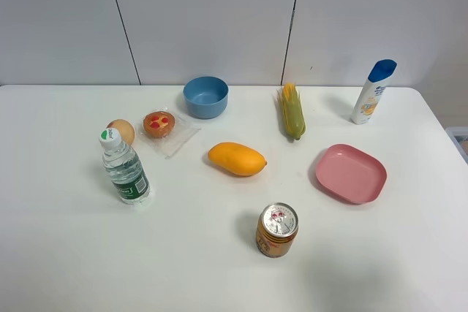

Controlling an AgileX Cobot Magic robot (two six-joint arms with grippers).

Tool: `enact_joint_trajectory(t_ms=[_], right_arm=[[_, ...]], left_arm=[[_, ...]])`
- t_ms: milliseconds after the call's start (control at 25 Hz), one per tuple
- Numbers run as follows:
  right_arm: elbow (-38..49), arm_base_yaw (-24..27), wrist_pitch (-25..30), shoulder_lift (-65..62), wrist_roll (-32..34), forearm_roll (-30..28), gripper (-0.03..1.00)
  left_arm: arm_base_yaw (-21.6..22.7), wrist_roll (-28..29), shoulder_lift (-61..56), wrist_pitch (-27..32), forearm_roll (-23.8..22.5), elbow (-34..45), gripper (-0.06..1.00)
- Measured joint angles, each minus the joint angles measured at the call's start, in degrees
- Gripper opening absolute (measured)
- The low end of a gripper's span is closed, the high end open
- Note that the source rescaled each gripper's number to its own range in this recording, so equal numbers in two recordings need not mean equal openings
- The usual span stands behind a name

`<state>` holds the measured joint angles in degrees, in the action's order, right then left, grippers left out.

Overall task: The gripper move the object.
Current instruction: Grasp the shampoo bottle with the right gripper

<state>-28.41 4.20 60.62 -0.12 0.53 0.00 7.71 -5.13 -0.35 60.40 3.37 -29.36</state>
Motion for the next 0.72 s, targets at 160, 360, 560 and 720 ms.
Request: enact_joint_trajectory(t_ms=[160,360,560,720], right_arm=[[0.00,0.00,0.00,0.00,0.00,0.00,1.00],[0.00,0.00,0.00,0.00,0.00,0.00,1.00],[0.00,0.00,0.00,0.00,0.00,0.00,1.00],[0.00,0.00,0.00,0.00,0.00,0.32,1.00]], left_arm=[[0.00,0.00,0.00,0.00,0.00,0.00,1.00],[0.00,0.00,0.00,0.00,0.00,0.00,1.00],[0.00,0.06,0.00,0.00,0.00,0.00,1.00],[0.00,0.06,0.00,0.00,0.00,0.00,1.00]])
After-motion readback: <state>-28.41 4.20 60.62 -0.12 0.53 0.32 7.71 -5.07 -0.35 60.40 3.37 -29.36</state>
